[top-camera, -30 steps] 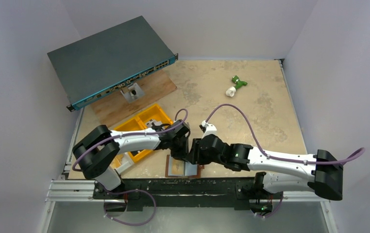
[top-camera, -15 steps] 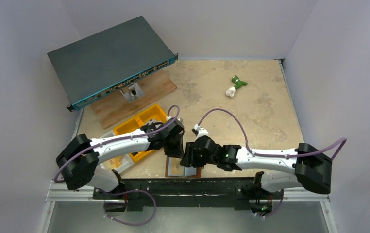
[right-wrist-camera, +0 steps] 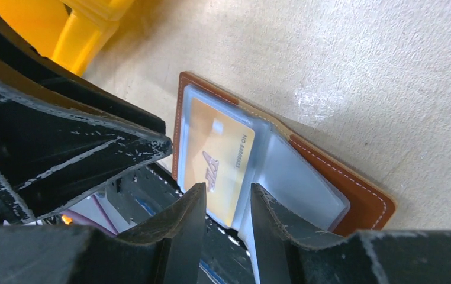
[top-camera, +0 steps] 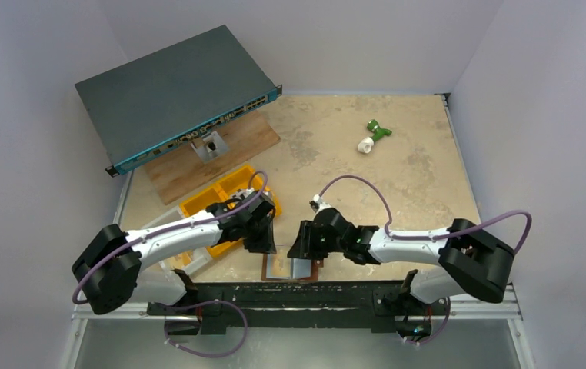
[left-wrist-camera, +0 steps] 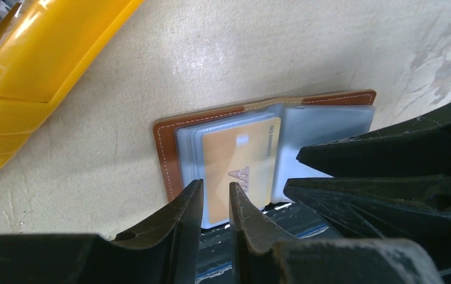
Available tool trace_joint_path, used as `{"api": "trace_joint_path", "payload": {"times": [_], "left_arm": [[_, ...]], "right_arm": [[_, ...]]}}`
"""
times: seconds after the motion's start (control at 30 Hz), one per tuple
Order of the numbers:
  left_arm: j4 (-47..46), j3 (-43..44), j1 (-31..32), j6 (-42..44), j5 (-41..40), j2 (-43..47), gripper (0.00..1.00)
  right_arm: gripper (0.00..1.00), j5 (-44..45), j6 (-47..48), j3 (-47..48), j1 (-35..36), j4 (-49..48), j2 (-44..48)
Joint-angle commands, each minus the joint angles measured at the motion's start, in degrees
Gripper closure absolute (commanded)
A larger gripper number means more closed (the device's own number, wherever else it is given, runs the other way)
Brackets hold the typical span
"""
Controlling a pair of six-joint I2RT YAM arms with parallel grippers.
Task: Take the credit cards out of the card holder
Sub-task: Remove the credit card from the card holder.
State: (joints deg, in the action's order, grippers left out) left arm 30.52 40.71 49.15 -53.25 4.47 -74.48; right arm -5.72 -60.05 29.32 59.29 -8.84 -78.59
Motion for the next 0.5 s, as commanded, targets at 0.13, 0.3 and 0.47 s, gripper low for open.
{"api": "trace_joint_path", "payload": {"times": [0.13,0.3,0.47], "left_arm": [[-4.0,-2.4,-0.3,1.2,2.2,-1.6,0.78],[-7.1,-3.9,0.2,-1.0,3.7,-3.5,0.82],[-9.4,-4.9,1.9,-4.8,3.4,-4.7,0.89]], "right_arm": [[0.67,-5.2,-0.8,-1.6,-1.2,-8.2,-3.5],[0.68,-7.0,-1.4,-3.2,-2.3,-11.7,-6.6],[0.69,-8.8,-2.0,-4.2,-3.0,-15.6,-9.8]]}}
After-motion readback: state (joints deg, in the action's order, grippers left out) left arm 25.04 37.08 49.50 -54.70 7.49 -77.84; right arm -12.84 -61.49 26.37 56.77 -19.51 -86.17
